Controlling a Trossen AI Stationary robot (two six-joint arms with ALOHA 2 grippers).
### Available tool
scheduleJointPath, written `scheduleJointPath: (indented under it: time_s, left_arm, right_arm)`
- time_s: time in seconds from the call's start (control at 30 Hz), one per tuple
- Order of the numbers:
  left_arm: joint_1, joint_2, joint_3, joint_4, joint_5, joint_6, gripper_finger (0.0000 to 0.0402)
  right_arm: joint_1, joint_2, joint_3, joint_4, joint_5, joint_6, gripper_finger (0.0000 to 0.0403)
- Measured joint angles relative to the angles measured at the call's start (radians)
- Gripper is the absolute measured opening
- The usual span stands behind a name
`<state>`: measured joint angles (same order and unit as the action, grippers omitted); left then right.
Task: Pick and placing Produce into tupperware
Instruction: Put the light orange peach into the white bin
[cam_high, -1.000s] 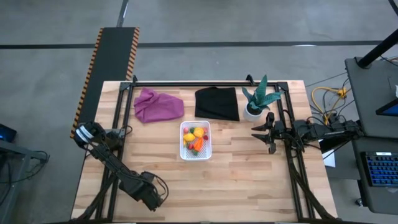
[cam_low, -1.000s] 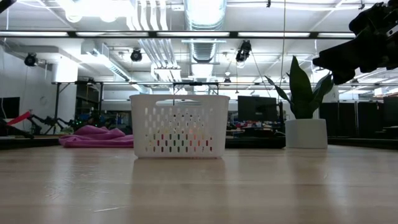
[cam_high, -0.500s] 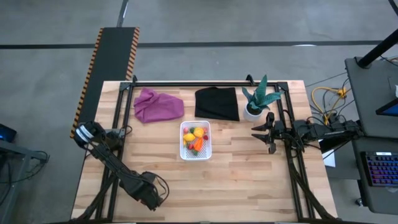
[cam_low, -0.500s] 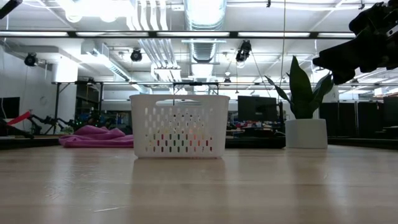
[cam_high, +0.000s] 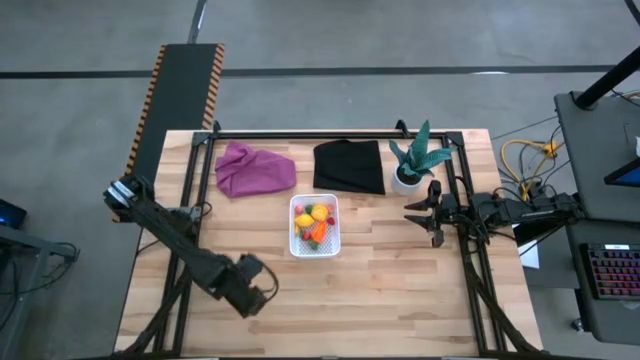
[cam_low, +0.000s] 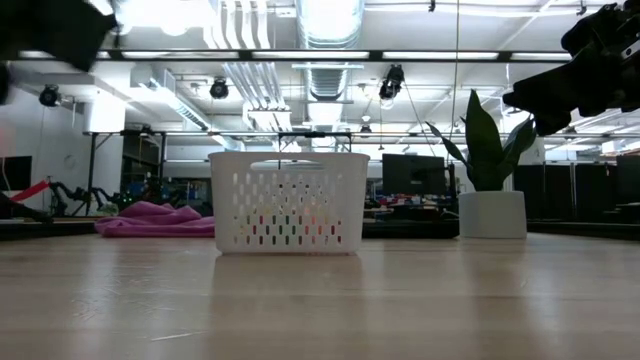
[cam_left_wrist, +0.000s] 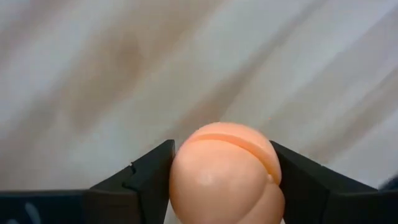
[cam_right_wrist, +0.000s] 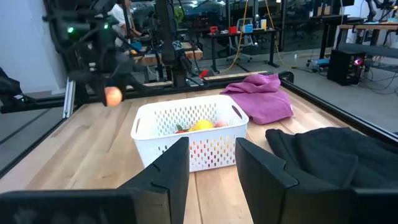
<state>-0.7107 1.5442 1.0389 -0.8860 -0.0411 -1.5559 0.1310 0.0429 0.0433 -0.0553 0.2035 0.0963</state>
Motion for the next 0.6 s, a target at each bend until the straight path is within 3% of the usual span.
scheduleJointPath:
  time_s: [0.13, 0.23, 0.6]
  left_arm:
    - [0.088, -0.043, 0.000, 0.000, -0.174, 0.175, 0.0207]
    - [0.179, -0.050, 0.005, 0.006, -0.234, 0.328, 0.0206]
    - [0.464, -0.053, 0.078, 0.186, -0.286, 0.874, 0.0208]
  right_arm:
    - [0.000, 0.000, 0.000, 0.000, 0.000, 0.027, 0.0123]
    - [0.000, 0.000, 0.000, 0.000, 0.000, 0.031, 0.0123]
    - [0.000, 0.000, 0.000, -0.001, 0.000, 0.034, 0.0123]
